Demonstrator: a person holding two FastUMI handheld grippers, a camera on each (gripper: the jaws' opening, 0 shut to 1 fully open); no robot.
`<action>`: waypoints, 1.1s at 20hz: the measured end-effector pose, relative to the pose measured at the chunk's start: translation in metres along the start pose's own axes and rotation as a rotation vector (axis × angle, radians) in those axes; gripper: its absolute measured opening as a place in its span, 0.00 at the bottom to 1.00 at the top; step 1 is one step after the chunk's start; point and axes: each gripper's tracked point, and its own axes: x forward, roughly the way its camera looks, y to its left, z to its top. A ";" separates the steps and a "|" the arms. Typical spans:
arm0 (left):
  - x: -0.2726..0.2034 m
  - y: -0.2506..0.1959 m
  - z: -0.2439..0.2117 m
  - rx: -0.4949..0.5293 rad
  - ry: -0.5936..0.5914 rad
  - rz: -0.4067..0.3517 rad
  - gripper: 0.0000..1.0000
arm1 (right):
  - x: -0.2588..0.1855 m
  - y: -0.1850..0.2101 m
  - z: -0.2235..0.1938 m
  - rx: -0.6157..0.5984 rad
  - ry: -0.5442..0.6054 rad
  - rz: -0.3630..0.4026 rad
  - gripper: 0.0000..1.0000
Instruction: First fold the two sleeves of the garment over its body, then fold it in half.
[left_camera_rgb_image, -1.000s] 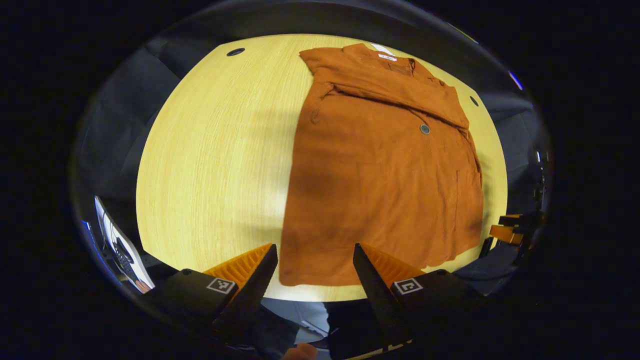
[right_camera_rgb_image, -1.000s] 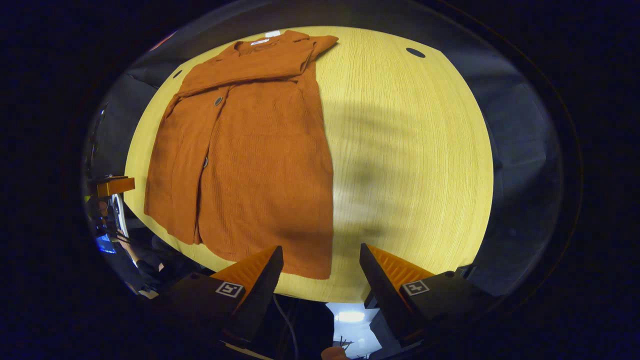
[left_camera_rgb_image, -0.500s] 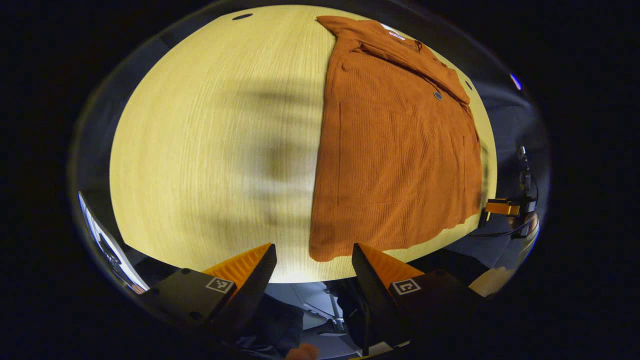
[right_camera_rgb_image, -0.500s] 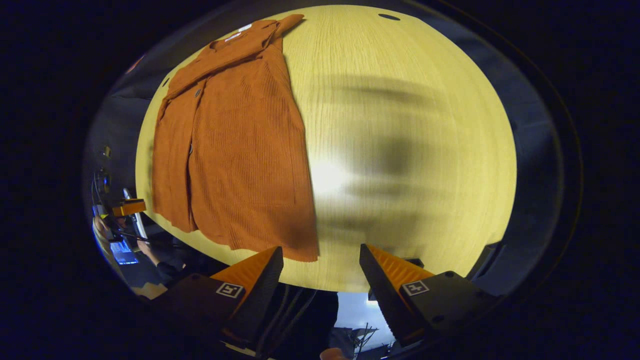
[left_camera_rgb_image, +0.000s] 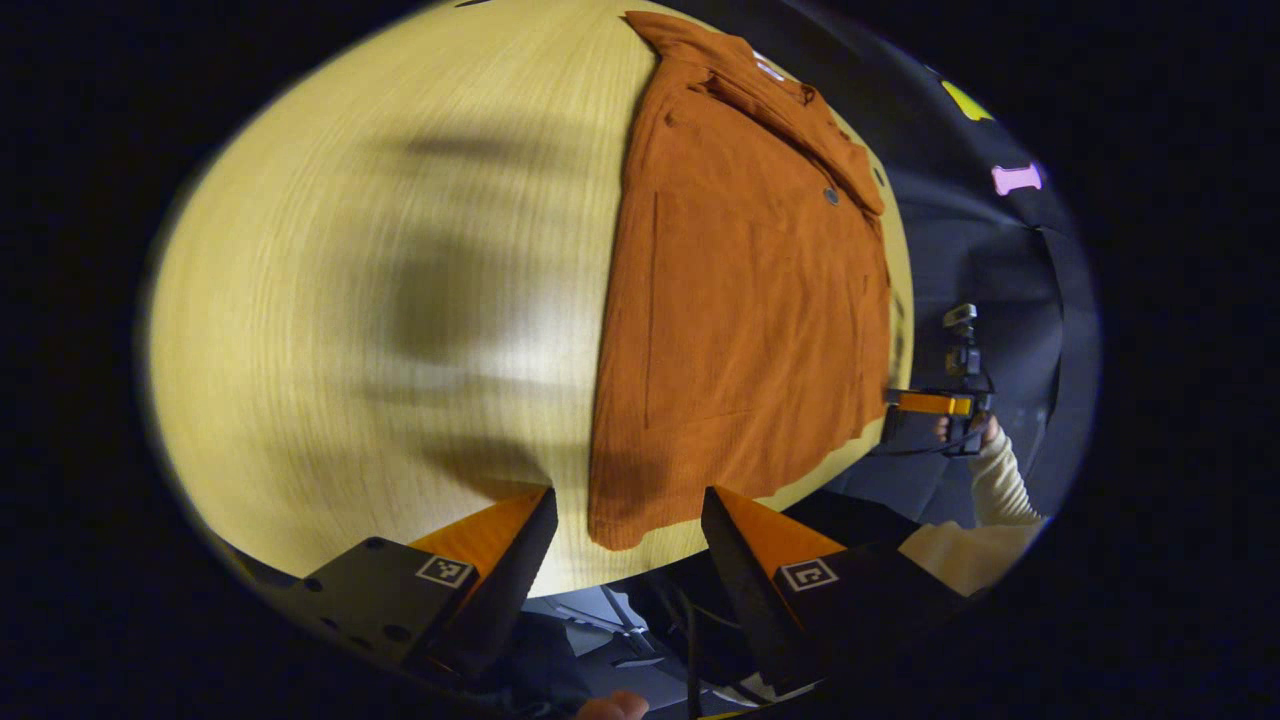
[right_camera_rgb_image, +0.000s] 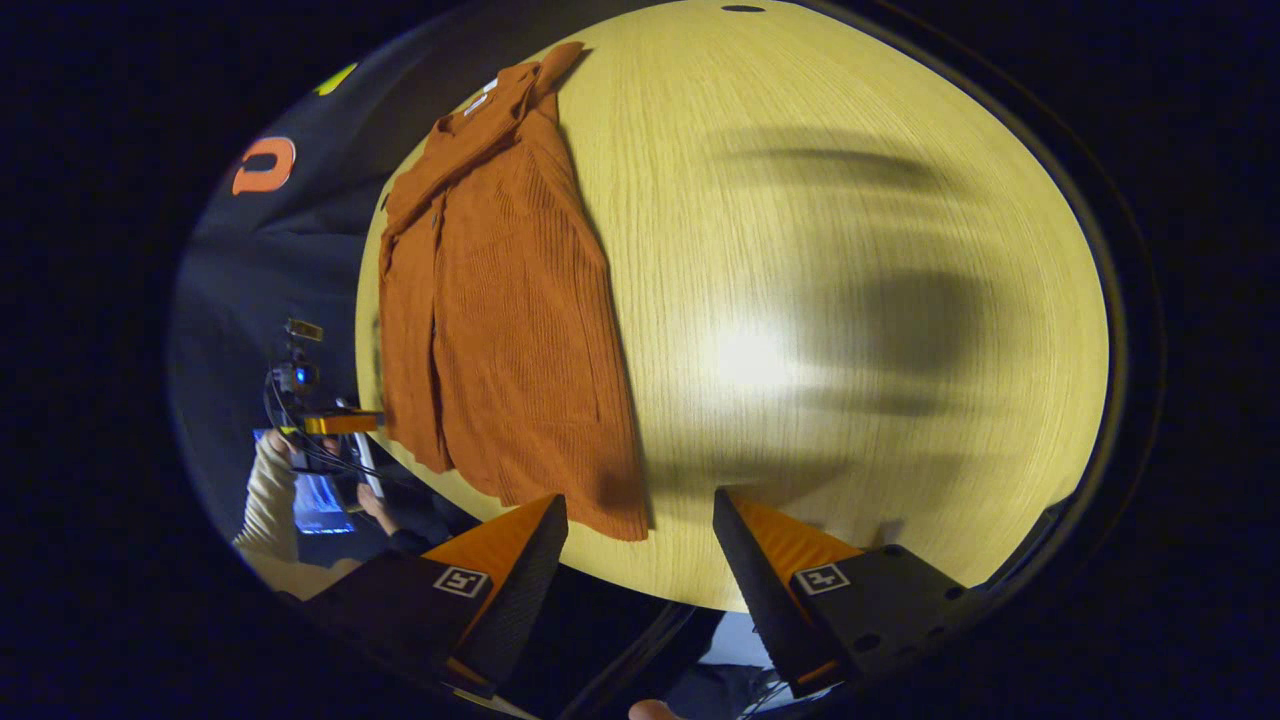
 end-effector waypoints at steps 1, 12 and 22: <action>0.000 -0.002 0.001 0.007 0.013 -0.029 0.95 | -0.002 0.002 0.000 0.009 0.003 0.031 0.94; 0.001 -0.018 0.002 -0.037 0.047 -0.276 0.70 | 0.023 0.042 -0.008 -0.019 0.090 0.259 0.78; 0.009 -0.006 0.015 -0.092 0.055 -0.305 0.22 | 0.032 0.037 -0.015 -0.019 0.095 0.166 0.19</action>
